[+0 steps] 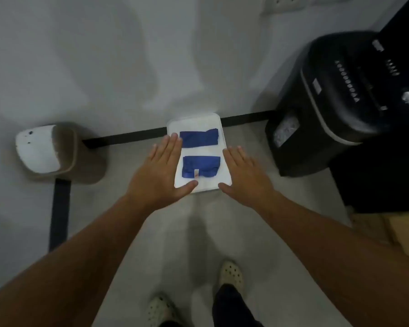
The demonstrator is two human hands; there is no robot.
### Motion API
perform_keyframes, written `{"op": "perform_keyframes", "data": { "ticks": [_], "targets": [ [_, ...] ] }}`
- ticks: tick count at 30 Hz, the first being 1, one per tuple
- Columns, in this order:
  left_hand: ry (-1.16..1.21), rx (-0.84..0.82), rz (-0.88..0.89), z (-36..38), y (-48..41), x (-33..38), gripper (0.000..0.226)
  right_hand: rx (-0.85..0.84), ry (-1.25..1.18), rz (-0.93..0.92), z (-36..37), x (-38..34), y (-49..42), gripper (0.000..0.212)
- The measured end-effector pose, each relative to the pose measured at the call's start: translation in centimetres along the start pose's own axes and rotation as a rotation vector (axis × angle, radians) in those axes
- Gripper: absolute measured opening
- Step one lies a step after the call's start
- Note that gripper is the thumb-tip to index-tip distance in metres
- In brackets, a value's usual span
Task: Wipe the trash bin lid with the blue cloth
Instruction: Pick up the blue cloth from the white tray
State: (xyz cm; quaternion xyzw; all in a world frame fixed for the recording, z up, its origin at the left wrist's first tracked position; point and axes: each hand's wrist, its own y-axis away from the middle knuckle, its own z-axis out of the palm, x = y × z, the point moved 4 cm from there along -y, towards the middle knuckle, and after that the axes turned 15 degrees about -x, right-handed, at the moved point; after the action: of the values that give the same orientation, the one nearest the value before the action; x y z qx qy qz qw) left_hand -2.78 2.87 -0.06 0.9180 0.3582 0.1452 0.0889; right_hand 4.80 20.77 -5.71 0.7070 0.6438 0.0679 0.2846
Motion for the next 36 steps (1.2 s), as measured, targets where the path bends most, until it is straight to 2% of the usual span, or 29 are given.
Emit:
{"op": "perform_keyframes", "data": {
  "ticks": [6,9,13,18,23,25,29,32,34,36],
  "targets": [
    [0.128,-0.082,0.046,14.1,-7.5,-5.0,0.09,-0.018,0.015,0.031,10.9,2.8,-11.0,0.079],
    [0.104,-0.087,0.044,19.9,-10.6,-8.0,0.087,-0.03,0.018,0.011,15.5,3.9,-16.1,0.078],
    [-0.004,-0.131,0.051,26.1,-14.7,-11.2,0.087,-0.001,-0.014,-0.049,19.1,5.1,-21.8,0.077],
    [-0.001,-0.224,0.02,31.7,-17.8,-13.5,0.091,-0.056,0.048,-0.06,22.5,6.6,-25.7,0.076],
    [-0.014,-0.397,-0.033,35.1,-18.7,-14.5,0.092,-0.137,0.086,-0.044,24.9,7.0,-27.0,0.08],
    [0.002,-0.416,-0.047,35.6,-18.7,-14.7,0.088,-0.123,0.094,-0.038,25.1,6.9,-27.2,0.074],
    [-0.002,-0.337,-0.061,35.6,-19.0,-14.4,0.071,-0.089,0.181,-0.014,25.5,6.5,-27.6,0.055],
    [-0.197,-0.317,-0.085,35.9,-19.1,-14.0,0.06,-0.07,0.24,0.001,25.3,6.3,-27.8,0.051],
    [-0.251,-0.297,-0.079,35.6,-19.0,-13.9,0.053,-0.054,0.2,0.008,24.7,5.8,-27.7,0.048],
    [-0.19,-0.211,-0.076,34.0,-18.9,-14.0,0.043,0.005,0.08,0.004,23.4,4.9,-27.5,0.042]
  ]
}}
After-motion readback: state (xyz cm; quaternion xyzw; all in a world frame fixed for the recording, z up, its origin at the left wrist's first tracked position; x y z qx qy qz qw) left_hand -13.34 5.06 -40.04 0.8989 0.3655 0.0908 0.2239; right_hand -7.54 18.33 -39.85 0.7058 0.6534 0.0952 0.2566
